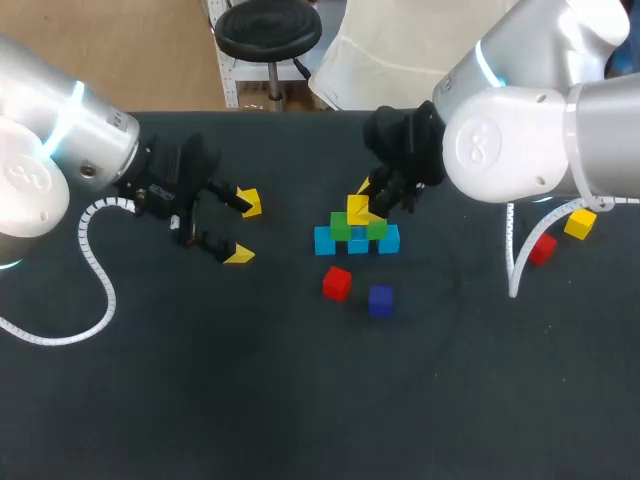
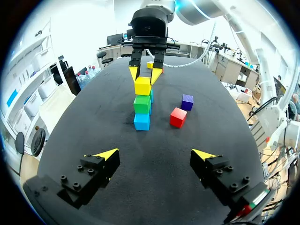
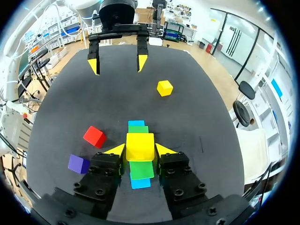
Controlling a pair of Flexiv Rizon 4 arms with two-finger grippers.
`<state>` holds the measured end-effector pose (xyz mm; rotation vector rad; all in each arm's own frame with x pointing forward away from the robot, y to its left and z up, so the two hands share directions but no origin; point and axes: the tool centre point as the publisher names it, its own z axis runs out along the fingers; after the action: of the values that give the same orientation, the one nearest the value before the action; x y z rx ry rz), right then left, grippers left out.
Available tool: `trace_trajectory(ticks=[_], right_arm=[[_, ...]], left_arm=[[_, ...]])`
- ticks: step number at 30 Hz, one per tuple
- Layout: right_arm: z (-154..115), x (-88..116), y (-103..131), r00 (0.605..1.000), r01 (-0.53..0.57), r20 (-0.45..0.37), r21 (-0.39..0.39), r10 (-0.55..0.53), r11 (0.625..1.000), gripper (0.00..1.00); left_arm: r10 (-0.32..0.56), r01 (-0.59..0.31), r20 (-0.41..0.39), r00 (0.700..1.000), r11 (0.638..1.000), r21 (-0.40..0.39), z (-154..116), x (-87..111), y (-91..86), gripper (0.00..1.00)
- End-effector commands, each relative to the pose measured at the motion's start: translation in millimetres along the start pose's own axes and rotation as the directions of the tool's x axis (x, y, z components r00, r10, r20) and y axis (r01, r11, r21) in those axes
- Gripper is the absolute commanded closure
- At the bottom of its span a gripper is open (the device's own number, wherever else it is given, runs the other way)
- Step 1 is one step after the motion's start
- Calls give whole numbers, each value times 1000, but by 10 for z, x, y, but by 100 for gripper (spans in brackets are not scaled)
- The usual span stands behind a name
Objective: Place the blue cubes, place green cubes on the blue cubes, place the yellow cubes on the green cubes, then place the red cubes on the yellow cubes, and place purple cube on the red cubes.
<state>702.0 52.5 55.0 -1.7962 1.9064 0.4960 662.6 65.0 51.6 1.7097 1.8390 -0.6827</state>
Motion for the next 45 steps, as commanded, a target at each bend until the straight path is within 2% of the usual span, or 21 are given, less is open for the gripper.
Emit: trace_trajectory(ticks=[1, 21, 32, 39, 45], right_arm=[[-4, -2, -4, 1000, 1, 0, -2, -1, 1000, 97], [4, 13, 12, 1000, -9, -4, -5, 9, 1000, 90], [13, 15, 11, 1000, -9, -2, -11, 9, 1000, 74], [17, 14, 11, 1000, -9, 0, -12, 9, 1000, 71], [16, 12, 10, 1000, -8, 0, -11, 8, 1000, 62]], left_arm=[[4, -4, 5, 1000, 1000, -2, -3, 16, -8, 0], [4, -4, 5, 1000, 1000, -2, -3, 16, -8, 0], [4, -4, 5, 1000, 1000, -2, -3, 16, -8, 0], [4, -4, 5, 1000, 1000, -2, -3, 16, -8, 0], [4, -4, 5, 1000, 1000, -2, -3, 16, -8, 0]])
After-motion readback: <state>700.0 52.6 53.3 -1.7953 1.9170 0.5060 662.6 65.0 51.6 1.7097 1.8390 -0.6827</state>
